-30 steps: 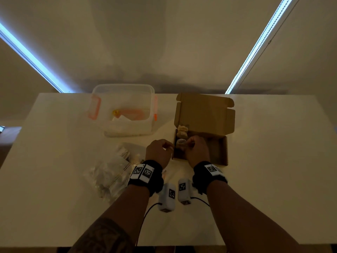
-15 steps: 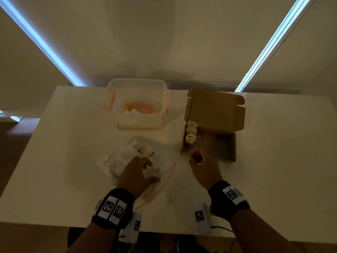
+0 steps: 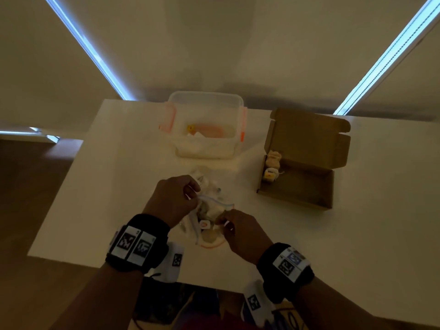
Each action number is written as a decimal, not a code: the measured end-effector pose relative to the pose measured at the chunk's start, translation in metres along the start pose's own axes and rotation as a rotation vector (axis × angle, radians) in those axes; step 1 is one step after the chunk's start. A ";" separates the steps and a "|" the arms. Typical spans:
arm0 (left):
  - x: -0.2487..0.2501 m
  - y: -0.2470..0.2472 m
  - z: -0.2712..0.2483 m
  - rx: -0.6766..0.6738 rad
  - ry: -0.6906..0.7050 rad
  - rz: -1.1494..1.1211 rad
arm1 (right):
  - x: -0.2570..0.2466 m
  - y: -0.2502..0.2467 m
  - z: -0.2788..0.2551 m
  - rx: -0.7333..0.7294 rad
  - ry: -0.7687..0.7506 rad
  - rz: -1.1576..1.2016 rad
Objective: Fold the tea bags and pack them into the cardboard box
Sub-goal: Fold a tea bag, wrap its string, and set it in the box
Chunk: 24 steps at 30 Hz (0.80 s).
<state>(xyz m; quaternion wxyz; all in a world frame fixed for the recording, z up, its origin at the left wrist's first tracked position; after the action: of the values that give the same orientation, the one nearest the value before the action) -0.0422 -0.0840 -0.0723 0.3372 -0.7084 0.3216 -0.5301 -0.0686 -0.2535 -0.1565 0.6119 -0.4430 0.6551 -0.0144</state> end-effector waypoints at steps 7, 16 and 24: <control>0.013 -0.017 0.006 0.030 0.006 -0.063 | -0.015 0.001 0.011 0.157 -0.013 0.020; 0.017 -0.004 0.016 -0.027 0.014 -0.092 | -0.013 0.021 0.066 0.021 0.048 -0.225; 0.006 0.005 0.021 -0.062 -0.001 -0.083 | -0.009 0.038 0.079 -0.169 0.046 -0.369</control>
<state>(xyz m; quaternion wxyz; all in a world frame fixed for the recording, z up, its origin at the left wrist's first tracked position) -0.0205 -0.0889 -0.0771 0.2930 -0.7317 0.3079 -0.5329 -0.0268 -0.1834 -0.1904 0.5444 -0.6050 0.5753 -0.0812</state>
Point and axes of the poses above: each hand's wrist, its own z-axis towards the middle knuckle, its own y-axis out of the palm, x = y × z, the point moved 10 cm from there along z, towards the middle knuckle, and after that the axes turned 4 degrees about x, right-handed, at the moved point
